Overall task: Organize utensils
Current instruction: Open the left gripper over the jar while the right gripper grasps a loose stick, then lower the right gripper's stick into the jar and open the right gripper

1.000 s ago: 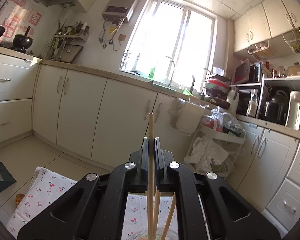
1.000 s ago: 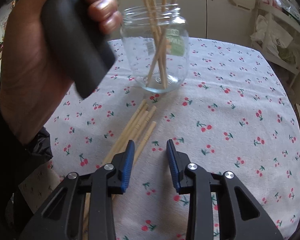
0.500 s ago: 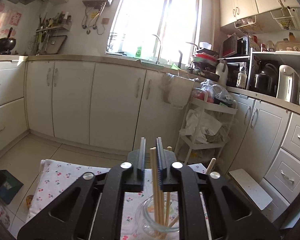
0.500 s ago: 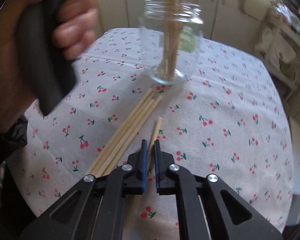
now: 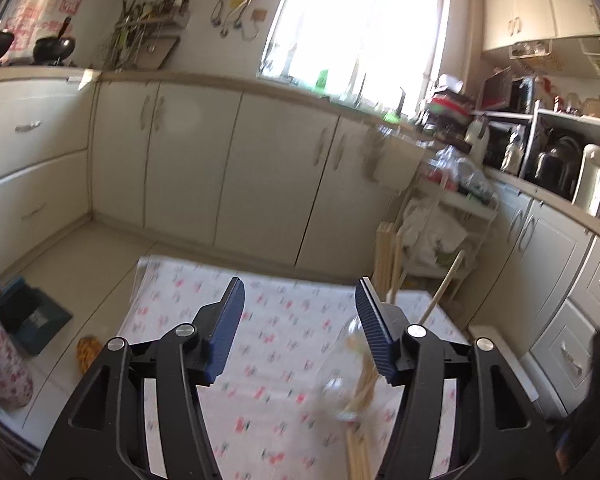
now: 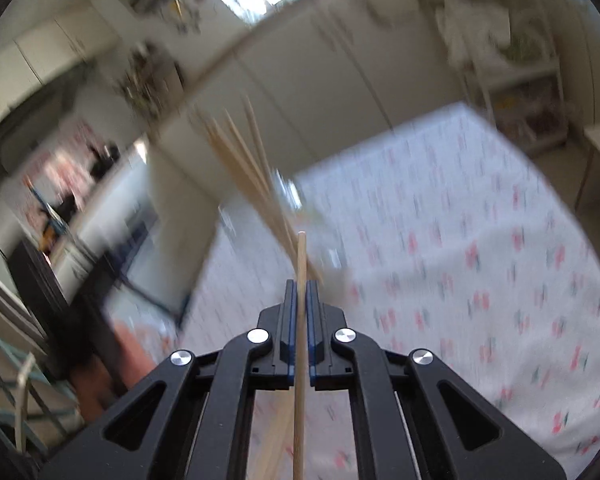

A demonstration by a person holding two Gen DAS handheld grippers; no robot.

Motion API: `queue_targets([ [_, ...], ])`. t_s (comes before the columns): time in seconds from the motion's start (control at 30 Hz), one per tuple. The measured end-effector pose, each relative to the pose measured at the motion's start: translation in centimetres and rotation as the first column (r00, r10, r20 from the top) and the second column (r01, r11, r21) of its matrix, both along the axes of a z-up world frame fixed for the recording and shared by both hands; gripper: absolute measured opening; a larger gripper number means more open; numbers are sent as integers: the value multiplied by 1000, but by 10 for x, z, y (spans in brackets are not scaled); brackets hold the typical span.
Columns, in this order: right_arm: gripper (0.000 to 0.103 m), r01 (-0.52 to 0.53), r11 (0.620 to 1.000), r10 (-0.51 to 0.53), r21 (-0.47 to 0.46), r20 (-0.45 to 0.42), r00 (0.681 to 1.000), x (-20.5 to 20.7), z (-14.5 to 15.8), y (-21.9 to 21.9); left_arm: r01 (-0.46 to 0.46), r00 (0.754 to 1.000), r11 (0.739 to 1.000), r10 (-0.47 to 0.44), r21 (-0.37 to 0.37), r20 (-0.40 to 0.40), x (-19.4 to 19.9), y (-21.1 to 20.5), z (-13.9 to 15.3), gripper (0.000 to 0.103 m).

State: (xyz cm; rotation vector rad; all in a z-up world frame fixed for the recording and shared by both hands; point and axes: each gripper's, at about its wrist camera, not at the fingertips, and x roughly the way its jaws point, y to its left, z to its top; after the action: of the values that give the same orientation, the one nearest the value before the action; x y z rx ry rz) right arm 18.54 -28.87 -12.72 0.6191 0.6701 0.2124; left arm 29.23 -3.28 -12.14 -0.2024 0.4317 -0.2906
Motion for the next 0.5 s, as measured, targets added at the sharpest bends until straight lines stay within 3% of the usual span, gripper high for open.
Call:
queue_targets([
  [0.07, 5, 44, 999, -43, -9, 78, 996, 11, 21, 1, -18, 999, 1000, 18, 2, -48, -4, 4, -13, 59],
  [0.2, 5, 128, 992, -119, -13, 282, 952, 27, 66, 11, -40, 989, 999, 42, 17, -143, -7, 8, -41, 64],
  [0.37, 5, 242, 967, -173, -79, 496, 851, 56, 108, 38, -45, 977, 999, 46, 10, -208, -7, 9, -63, 70],
  [0.5, 5, 332, 935, -207, -125, 568, 797, 84, 112, 52, -48, 971, 999, 45, -6, -234, -6, 8, -74, 72],
])
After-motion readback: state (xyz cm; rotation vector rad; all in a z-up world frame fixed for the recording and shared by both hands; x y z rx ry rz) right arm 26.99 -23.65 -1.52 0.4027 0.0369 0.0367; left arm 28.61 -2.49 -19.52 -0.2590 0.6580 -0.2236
